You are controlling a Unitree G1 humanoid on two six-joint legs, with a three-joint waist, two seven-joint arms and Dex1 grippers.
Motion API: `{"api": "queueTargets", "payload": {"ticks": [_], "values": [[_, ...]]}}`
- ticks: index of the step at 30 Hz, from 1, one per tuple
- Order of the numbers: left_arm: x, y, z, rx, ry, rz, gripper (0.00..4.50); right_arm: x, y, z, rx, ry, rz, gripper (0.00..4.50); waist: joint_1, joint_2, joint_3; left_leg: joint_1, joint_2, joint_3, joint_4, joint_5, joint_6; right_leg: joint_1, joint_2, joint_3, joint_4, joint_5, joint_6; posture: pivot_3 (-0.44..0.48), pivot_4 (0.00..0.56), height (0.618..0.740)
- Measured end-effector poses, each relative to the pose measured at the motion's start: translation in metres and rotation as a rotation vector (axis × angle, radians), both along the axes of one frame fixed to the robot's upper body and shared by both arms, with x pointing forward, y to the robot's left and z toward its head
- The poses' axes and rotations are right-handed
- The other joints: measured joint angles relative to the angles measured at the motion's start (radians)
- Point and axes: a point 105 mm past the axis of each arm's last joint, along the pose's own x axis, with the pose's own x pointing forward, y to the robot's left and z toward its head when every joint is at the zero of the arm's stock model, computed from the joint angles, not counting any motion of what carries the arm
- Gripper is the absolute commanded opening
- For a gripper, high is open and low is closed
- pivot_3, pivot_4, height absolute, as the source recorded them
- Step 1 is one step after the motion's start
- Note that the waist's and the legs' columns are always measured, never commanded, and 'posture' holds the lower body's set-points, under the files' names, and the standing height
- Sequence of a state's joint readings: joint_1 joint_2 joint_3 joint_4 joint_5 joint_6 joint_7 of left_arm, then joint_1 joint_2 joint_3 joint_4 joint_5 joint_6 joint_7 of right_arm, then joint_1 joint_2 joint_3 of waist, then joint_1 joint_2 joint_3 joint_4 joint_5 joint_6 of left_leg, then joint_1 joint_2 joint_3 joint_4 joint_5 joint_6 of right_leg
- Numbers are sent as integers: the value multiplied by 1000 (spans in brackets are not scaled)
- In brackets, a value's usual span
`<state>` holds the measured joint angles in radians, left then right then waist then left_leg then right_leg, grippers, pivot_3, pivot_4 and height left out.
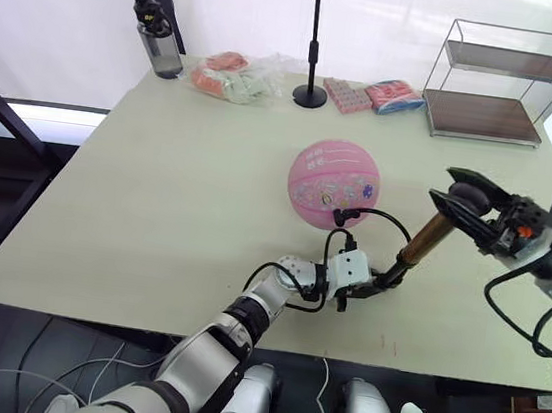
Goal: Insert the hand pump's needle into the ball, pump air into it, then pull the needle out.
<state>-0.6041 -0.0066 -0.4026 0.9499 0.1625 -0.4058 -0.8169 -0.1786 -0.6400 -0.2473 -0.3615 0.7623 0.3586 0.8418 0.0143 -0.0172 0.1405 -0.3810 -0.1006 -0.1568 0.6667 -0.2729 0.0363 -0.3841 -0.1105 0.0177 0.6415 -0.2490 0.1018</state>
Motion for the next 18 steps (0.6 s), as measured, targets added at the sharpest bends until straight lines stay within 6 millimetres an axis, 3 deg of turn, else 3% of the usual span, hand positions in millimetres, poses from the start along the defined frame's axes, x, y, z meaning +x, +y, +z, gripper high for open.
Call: {"api": "queueTargets", "payload": {"ticks": [18], "values": [[1, 1, -1, 4, 4, 10, 1078, 8, 13, -79, -16, 118, -34, 2020, -1, -4, -7, 2, 1, 0, 0, 0, 0, 2, 2, 0, 0, 0, 0, 0, 150, 736]]}}
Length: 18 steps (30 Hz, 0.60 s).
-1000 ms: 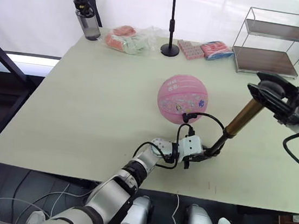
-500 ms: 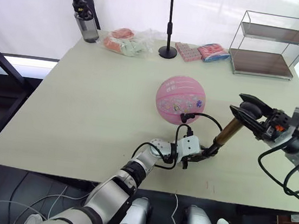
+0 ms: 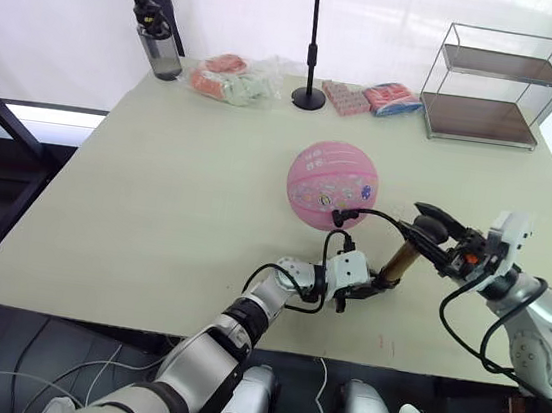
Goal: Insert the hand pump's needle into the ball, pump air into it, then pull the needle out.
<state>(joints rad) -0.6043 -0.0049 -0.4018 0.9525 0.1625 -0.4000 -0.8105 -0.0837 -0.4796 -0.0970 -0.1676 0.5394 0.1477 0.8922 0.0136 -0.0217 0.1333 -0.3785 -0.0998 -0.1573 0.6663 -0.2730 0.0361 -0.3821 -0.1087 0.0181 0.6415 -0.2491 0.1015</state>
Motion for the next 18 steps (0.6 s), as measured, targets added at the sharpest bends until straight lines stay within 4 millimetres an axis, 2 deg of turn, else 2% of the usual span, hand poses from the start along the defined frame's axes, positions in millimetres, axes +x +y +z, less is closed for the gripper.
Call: {"api": "queueTargets", "payload": {"ticks": [18], "values": [[1, 1, -1, -1, 10, 8, 1078, 3, 6, -4, 2, -19, -1, 2020, -2, 0, -6, 1, 1, 0, 0, 0, 0, 0, 1, 0, 0, 0, 0, 0, 150, 736]]}}
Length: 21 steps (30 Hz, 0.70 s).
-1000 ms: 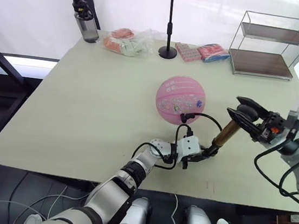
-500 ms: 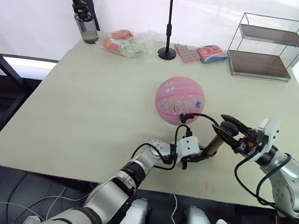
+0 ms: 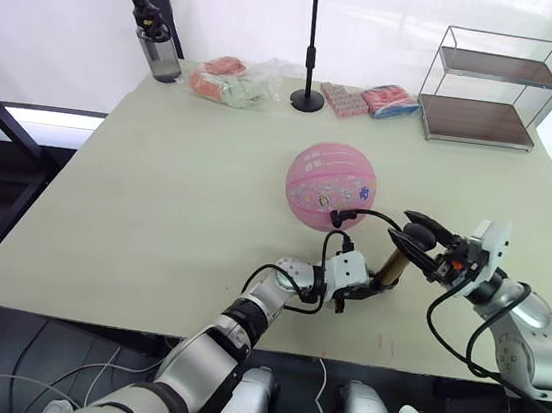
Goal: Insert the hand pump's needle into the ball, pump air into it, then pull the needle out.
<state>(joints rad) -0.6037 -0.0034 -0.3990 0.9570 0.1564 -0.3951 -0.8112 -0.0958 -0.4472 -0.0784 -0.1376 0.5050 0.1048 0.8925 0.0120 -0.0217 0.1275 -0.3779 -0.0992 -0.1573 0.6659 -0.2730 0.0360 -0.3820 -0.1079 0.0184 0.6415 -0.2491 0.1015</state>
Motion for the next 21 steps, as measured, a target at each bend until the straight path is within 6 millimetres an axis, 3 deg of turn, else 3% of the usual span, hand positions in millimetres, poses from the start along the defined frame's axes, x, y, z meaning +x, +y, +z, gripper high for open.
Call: {"api": "queueTargets", "payload": {"ticks": [7, 8, 21], "values": [[2, 3, -1, 5, 19, 7, 4232, 4, 1, 5, -18, -16, 3, 2020, 1, 3, 1, 0, 0, 0, 0, 0, 0, 0, 0, 0, 0, 0, 0, 0, 150, 736], [2, 3, -1, 2, 20, 9, 4424, 5, 2, 6, -20, -21, 4, 2020, 1, 4, 1, 0, 0, 0, 0, 0, 0, 0, 0, 0, 0, 0, 0, 0, 150, 736], [-8, 21, 5, 3, 43, -65, 4424, 5, 0, 14, -47, -42, 5, 2020, -1, 15, 10, -2, -1, 1, 0, 0, 0, -2, -1, 1, 0, 0, 0, 0, 150, 736]]}}
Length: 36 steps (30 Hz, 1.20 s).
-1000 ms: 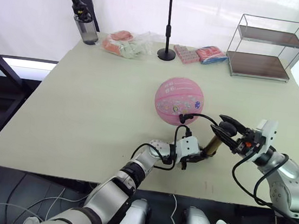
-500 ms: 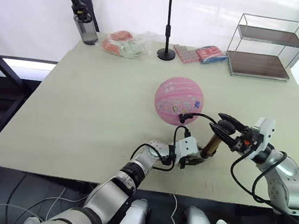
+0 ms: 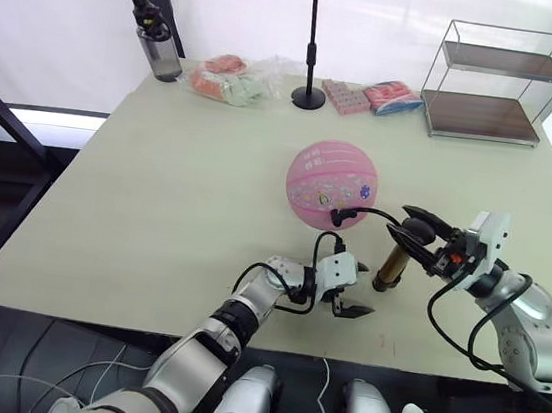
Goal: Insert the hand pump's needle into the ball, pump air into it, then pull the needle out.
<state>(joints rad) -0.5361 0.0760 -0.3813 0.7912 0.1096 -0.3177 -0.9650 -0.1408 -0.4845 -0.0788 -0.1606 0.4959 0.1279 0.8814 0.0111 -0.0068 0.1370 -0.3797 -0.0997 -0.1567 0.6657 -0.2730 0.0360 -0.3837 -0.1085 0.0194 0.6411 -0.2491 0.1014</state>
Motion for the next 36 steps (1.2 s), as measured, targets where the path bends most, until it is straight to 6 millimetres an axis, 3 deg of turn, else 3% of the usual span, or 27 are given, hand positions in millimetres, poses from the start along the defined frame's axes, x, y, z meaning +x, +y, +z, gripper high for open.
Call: {"api": "queueTargets", "payload": {"ticks": [5, 7, 10, 16, 26, 30, 36], "values": [[2, 19, 14, -41, 6, 15, 4424, 1, -5, 4, -23, -13, -15, 2020, 3, 4, 5, -2, 0, 0, 0, 0, 0, -1, 0, 0, 0, 0, 0, 0, 150, 736], [-2, 28, 33, -106, -2, -2, 4424, 1, -8, 8, -37, -12, -11, 2020, 3, 5, 7, -4, -1, 1, 0, 0, 0, -4, -1, 1, 0, 0, 0, 0, 150, 736], [-4, 34, 45, -136, -9, -17, 4424, 1, -9, 9, -43, -8, -6, 2020, 2, 6, 8, -5, -1, 1, 0, 0, -1, -6, -1, 1, 0, 0, 0, 0, 150, 736], [-11, 68, 78, -187, -21, -13, 4424, 7, -32, 18, -153, -40, -61, 2020, 1, 8, 10, -11, 0, 3, 0, 3, -4, -12, -1, 3, 1, 0, -1, 0, 150, 736], [-26, 91, 95, -181, -17, 15, 4424, 28, -55, 28, -410, -214, -142, 2020, 3, 11, 17, -11, 0, 4, 0, 4, -6, -13, -1, 4, 1, 1, -1, 0, 150, 736], [-29, 92, 103, -189, -23, 22, 4424, 36, -52, 26, -571, -344, -143, 2020, 1, 11, 18, -12, 0, 7, 0, 4, -6, -13, -1, 6, 1, 1, 0, 0, 150, 736], [-27, 97, 110, -184, -38, 43, 4424, 47, -65, 18, -778, -478, -188, 2020, 2, 11, 18, -12, 0, 9, 0, 4, -6, -15, -1, 7, 2, 1, -1, 0, 150, 736]]}}
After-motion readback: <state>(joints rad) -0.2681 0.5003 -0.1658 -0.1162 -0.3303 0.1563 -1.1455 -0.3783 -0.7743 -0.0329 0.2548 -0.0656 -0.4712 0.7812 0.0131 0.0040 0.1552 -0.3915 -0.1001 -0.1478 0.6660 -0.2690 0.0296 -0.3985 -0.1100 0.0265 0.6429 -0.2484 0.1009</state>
